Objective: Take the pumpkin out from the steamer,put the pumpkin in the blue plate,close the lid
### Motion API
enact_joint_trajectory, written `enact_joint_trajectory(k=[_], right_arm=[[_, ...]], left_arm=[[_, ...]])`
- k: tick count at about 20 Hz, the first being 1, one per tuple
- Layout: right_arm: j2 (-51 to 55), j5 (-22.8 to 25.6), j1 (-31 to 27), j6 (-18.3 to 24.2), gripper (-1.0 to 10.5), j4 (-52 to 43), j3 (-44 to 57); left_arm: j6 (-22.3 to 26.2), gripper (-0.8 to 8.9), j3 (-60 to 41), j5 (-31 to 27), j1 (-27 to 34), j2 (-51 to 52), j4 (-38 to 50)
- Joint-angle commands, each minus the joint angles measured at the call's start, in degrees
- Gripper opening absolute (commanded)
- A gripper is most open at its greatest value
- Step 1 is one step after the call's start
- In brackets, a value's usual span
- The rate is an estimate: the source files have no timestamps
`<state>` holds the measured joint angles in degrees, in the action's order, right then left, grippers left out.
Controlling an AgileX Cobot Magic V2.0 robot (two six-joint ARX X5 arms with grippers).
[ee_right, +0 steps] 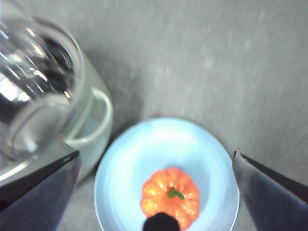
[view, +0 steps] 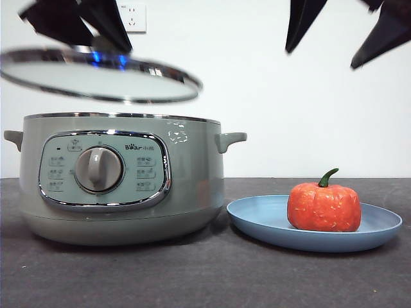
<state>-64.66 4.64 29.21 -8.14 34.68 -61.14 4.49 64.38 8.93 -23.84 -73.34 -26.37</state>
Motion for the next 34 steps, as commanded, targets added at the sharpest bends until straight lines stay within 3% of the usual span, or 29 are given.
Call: enact_joint_trajectory(k=[1, 12, 13, 16, 18, 24, 26, 27, 29, 30, 34], right_arm=[[2.4, 0.2, 0.0, 0.0, 5.7, -0.1, 0.4], [5.3, 0.2, 0.0, 0.0, 5.6, 1.7, 0.4], [5.3, 0.2, 0.0, 0.1, 5.6, 1.9, 0.4], [5.3, 0.2, 0.0, 0.1, 5.6, 2.5, 0.4], [5.3, 0.2, 0.0, 0.1, 5.6, 3.2, 0.4], [5.3, 0.2, 0.0, 0.6, 5.6, 8.0, 0.4], [5.3, 0.2, 0.0, 0.8, 4.6, 10.6, 0.5], [5.3, 0.2, 0.0, 1.1, 3.6, 11.4, 0.5], [5.8, 0.2, 0.1, 2.6, 0.9, 11.5, 0.6], [6.5, 0.2, 0.1, 3.3, -0.1, 10.0, 1.2], [14.6, 0.1, 0.1, 4.2, -0.2, -3.6, 9.9]], left_arm=[[-0.2, -0.09, 0.6, 0.5, -0.7, -2.5, 2.8], [-0.2, 0.06, 0.6, 0.2, -3.6, -8.2, 2.7], [-0.2, 0.37, 0.6, 0.1, -3.6, -8.2, 2.3], [-0.2, 3.95, 0.6, -0.1, -3.4, -8.2, 1.7], [-0.2, 4.09, 0.6, -0.4, -3.4, -8.0, 1.1], [-1.7, 4.07, 0.6, -1.3, -3.5, -4.2, -8.8], [-1.7, 4.03, 0.6, -1.3, -3.5, -1.8, -15.2], [-1.7, 3.62, 0.6, -1.2, -3.5, -0.6, -18.3], [-0.9, 0.53, 0.6, -1.1, -3.5, 2.1, -24.5], [0.0, -0.03, 0.6, -1.2, -3.6, 3.8, -26.4], [0.2, -0.08, 0.5, -2.0, -4.4, 13.1, -21.7]])
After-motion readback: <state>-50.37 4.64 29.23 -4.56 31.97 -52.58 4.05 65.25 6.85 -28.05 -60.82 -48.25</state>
